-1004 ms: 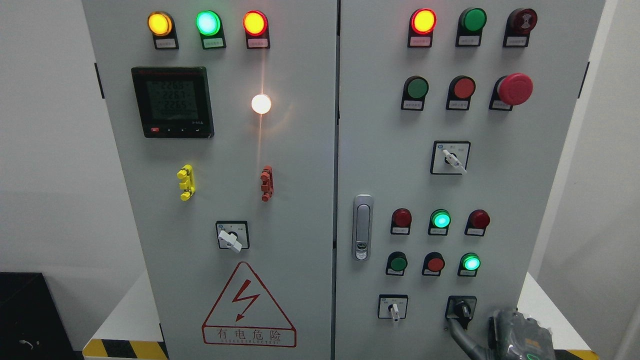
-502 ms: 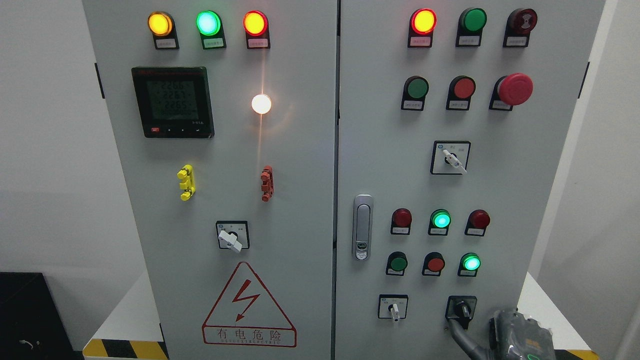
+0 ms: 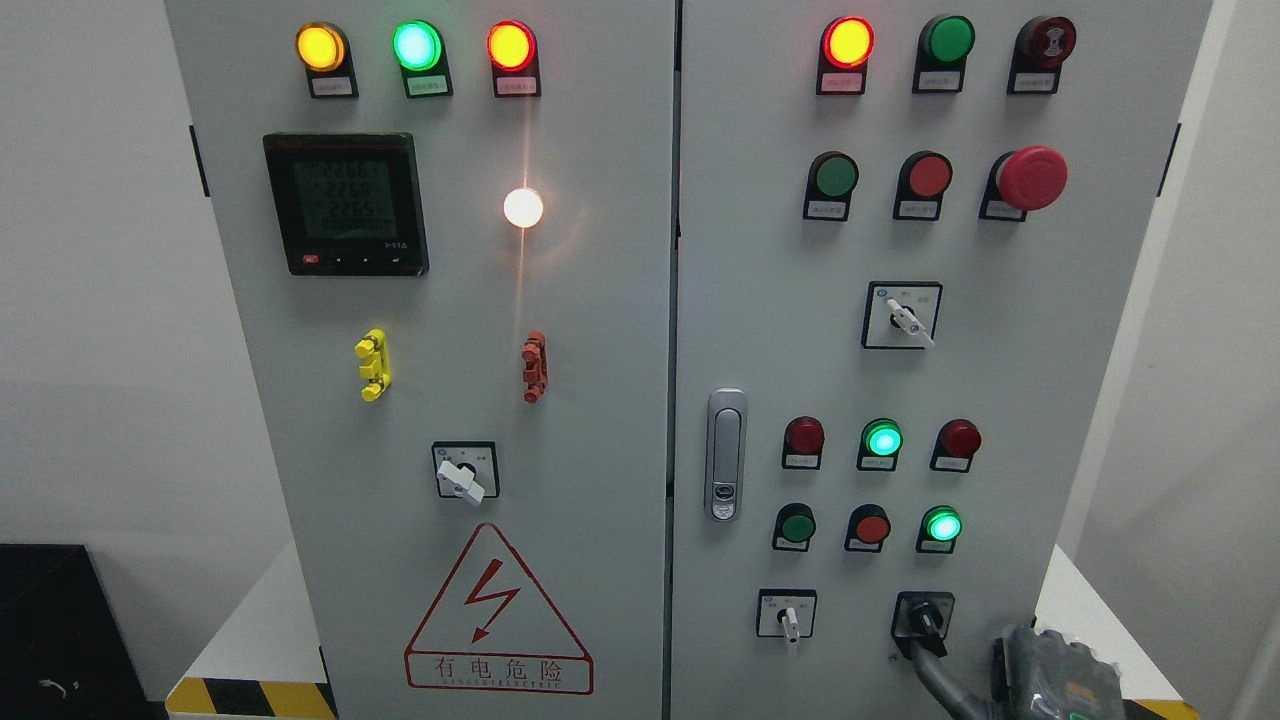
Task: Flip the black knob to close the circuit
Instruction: 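Grip the black knob with the right hand and twist it, then release the knob and lower the right hand away from the cabinet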
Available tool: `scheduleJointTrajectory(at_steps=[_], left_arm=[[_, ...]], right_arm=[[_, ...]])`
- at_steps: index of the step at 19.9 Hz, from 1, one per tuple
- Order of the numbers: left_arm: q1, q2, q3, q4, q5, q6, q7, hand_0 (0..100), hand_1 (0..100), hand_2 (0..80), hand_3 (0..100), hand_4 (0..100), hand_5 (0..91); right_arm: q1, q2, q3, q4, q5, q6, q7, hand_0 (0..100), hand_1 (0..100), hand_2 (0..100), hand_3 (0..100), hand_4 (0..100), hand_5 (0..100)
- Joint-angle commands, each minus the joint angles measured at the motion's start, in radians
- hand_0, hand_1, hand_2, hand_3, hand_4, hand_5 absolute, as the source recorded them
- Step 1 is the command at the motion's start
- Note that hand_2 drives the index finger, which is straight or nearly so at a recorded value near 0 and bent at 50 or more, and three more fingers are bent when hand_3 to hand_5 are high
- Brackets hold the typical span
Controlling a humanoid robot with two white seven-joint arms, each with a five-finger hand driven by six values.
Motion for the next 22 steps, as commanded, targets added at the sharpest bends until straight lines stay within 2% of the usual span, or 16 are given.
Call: scheduleJointTrajectory(at_steps=[1,22], left_arm=[[0.006,0.0,0.0,0.0,0.0,0.0,0.0,12,56,0.0,0,0,0.0],[0.006,0.0,0.0,0.0,0.0,0.0,0.0,12,56,0.0,0,0,0.0]], right_arm=[[0.0,0.0,-0.029,-0.003,-0.006,0.001,0.0,0,0,91,100,99,100],[-0.01,0.005,-0.029,-0.037,-0.039,-0.004,-0.001,0,0,91,100,100,100]])
